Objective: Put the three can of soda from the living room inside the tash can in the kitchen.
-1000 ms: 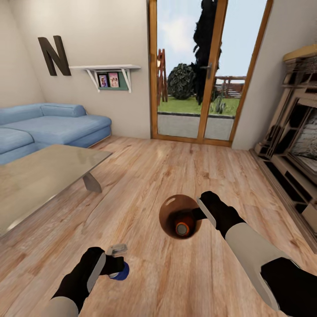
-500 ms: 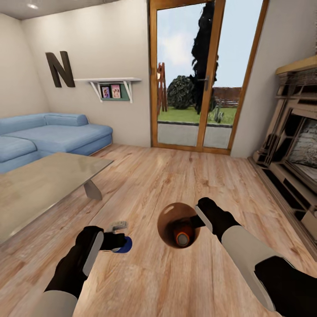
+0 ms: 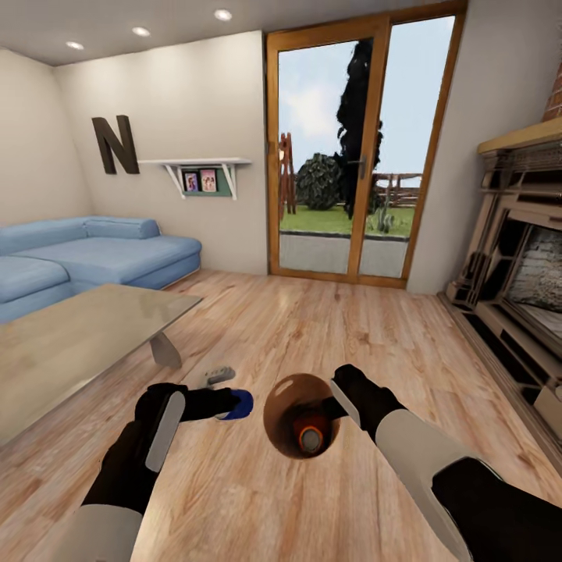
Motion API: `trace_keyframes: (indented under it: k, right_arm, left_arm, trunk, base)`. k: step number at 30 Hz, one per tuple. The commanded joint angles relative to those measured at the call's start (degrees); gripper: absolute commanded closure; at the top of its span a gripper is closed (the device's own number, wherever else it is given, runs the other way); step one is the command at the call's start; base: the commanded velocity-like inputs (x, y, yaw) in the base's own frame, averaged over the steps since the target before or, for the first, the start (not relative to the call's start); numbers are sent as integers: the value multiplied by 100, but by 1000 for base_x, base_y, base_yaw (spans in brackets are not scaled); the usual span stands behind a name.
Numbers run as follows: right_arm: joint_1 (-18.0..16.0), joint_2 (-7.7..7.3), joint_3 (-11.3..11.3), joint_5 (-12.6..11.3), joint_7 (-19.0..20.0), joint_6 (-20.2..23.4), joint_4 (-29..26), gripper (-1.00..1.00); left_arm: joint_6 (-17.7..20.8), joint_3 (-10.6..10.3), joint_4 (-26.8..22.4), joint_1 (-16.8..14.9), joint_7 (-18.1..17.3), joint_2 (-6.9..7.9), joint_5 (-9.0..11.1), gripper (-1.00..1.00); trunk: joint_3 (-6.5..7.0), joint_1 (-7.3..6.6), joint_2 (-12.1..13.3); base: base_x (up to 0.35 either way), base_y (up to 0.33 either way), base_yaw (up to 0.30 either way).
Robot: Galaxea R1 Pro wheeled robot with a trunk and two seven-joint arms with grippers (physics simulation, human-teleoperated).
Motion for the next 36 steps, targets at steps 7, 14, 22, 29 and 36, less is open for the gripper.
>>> trace_keyframes:
  k: [7,14,22,29,36]
  right_arm:
    - [37,104,58,2,14,-6,3,100]
    - [48,195,103,2,12,-13,4,100]
    - [49,226,106,2,10,-13,4,100]
    - [49,264,114,2,13,-7,-14,100]
    - [49,315,115,2,14,-4,-28,100]
  left_arm:
    - [1,-462,-132,-14,-9,-65,313,100]
    - [1,-1112,-167,-3,3,-196,565,100]
    - [1,-1371,-170,18,14,-260,595,100]
    - [1,-1442,20,27,38,-268,575,100]
    - [-628,-1541,821,22,35,-261,560,100]
  trunk:
    - [156,-18,10]
    - [267,-31,17]
    - [267,-31,17]
    - [267,-31,17]
    - [267,-31,17]
  base:
    - [0,0,0]
    - [0,0,0]
    - [0,0,0]
    - [0,0,0]
    - [0,0,0]
